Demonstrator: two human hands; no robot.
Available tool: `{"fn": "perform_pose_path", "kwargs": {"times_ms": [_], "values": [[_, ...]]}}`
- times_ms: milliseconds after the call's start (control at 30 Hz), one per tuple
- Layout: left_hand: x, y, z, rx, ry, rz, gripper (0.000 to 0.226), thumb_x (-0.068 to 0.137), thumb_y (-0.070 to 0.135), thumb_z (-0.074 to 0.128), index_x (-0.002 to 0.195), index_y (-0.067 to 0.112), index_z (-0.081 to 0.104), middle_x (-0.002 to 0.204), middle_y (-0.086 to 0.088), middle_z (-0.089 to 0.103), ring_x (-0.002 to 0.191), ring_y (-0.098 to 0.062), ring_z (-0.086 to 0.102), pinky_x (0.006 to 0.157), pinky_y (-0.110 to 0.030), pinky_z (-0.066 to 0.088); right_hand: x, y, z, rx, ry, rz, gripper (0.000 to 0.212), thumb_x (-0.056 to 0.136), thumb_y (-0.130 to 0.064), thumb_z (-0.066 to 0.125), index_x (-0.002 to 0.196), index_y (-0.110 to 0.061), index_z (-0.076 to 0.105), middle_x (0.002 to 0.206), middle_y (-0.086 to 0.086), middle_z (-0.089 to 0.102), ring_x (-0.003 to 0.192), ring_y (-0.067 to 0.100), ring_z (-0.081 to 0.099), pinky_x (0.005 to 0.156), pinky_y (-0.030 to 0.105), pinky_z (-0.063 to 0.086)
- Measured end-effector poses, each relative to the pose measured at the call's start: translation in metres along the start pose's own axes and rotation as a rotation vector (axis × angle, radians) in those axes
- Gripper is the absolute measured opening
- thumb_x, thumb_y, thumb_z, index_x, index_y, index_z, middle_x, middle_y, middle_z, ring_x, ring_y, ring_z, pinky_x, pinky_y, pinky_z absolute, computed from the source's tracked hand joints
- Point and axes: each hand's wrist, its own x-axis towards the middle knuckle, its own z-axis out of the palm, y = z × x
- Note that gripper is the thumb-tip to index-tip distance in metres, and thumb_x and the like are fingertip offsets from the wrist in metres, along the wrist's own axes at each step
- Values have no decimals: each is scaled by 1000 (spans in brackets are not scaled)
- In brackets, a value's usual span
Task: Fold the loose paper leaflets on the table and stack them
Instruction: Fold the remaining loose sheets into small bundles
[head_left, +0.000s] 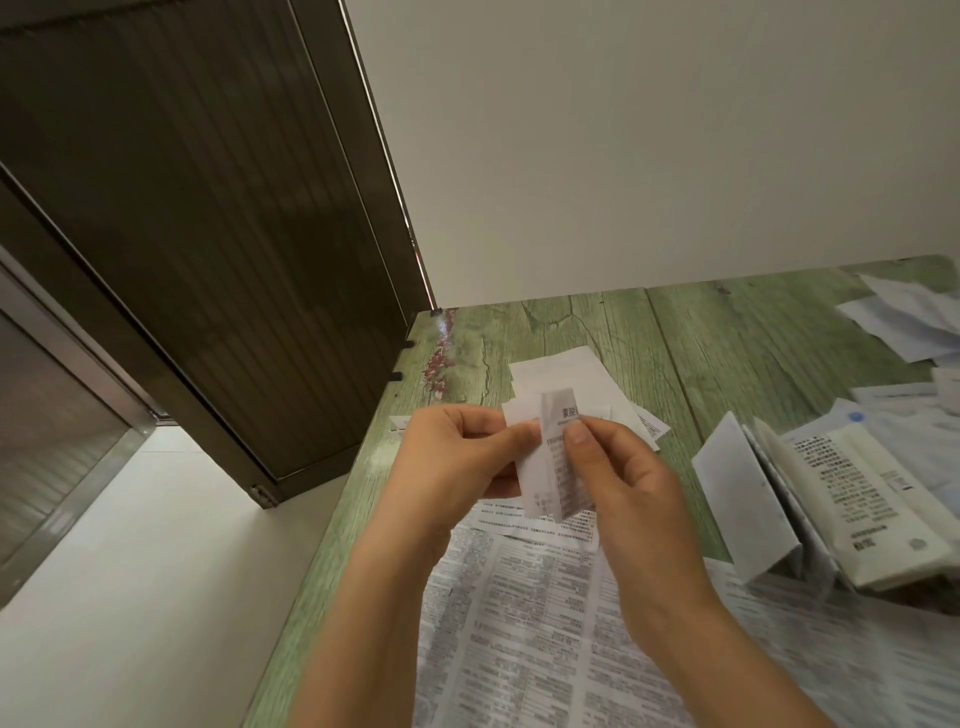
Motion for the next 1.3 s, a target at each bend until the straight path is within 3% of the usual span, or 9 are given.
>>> {"fn": "perform_pose_path", "kwargs": {"times_ms": [367, 600, 800, 934, 1034, 1167, 1234, 1301], "values": [[0, -3, 11, 68, 35, 61, 14, 82, 15, 68, 78, 2, 70, 69, -12, 72, 58, -17, 69, 51, -23, 55, 3, 3, -4, 32, 83, 21, 5, 85, -19, 65, 84, -17, 70, 78, 0, 74, 75, 15, 71, 58, 18, 53], [-2, 0, 10, 84, -3, 36, 15, 81, 15, 69, 76, 1, 70, 65, -10, 71, 56, -15, 67, 50, -21, 54, 2, 1, -5, 41, 1, 34, 26, 74, -34, 66, 91, -16, 71, 85, 4, 74, 81, 19, 71, 65, 24, 57], [-2, 2, 6, 87, -14, 23, 15, 83, 10, 67, 69, 5, 68, 60, -4, 70, 52, -11, 66, 48, -18, 51, -1, 1, -2, 5, 4, -28, 15, 90, -28, 55, 98, -32, 67, 83, -5, 71, 73, 2, 67, 58, 14, 51], [-3, 5, -1, 91, -4, -7, 11, 82, 9, 68, 77, -1, 67, 69, -7, 73, 63, -16, 71, 51, -20, 55, -4, -5, -1, 86, -12, 20, 38, 92, -44, 35, 93, -26, 69, 81, -6, 73, 72, 4, 69, 54, 13, 50], [-3, 7, -15, 115, 84, -12, 15, 81, 8, 68, 86, -7, 66, 70, -5, 73, 63, -15, 71, 51, -20, 54, -4, -4, 0, 48, -16, 9, 61, 80, -64, 29, 110, -26, 64, 93, -2, 73, 84, 10, 70, 69, 23, 56], [-7, 10, -26, 180, 132, 10, 12, 80, 9, 69, 82, -4, 68, 69, -4, 73, 62, -14, 71, 51, -20, 55, -5, -2, 3, 9, -1, -43, 63, 69, -80, 50, 106, -31, 62, 97, -7, 71, 88, 7, 67, 74, 21, 53], [-7, 10, -25, 255, 134, 23, 10, 79, 11, 71, 79, 1, 69, 70, -4, 73, 64, -15, 71, 56, -25, 58, -5, -1, 3, -21, -18, -47, 60, 67, -69, 67, 111, -28, 60, 96, -7, 70, 90, 8, 67, 73, 19, 53], [-5, 9, -22, 325, 132, 45, 11, 78, 14, 72, 80, 4, 70, 73, -6, 74, 67, -18, 72, 61, -32, 59, -7, -1, 5, -50, -39, -50, 50, 66, -45, 75, 109, -23, 61, 94, -2, 71, 87, 10, 68, 69, 21, 54]]}}
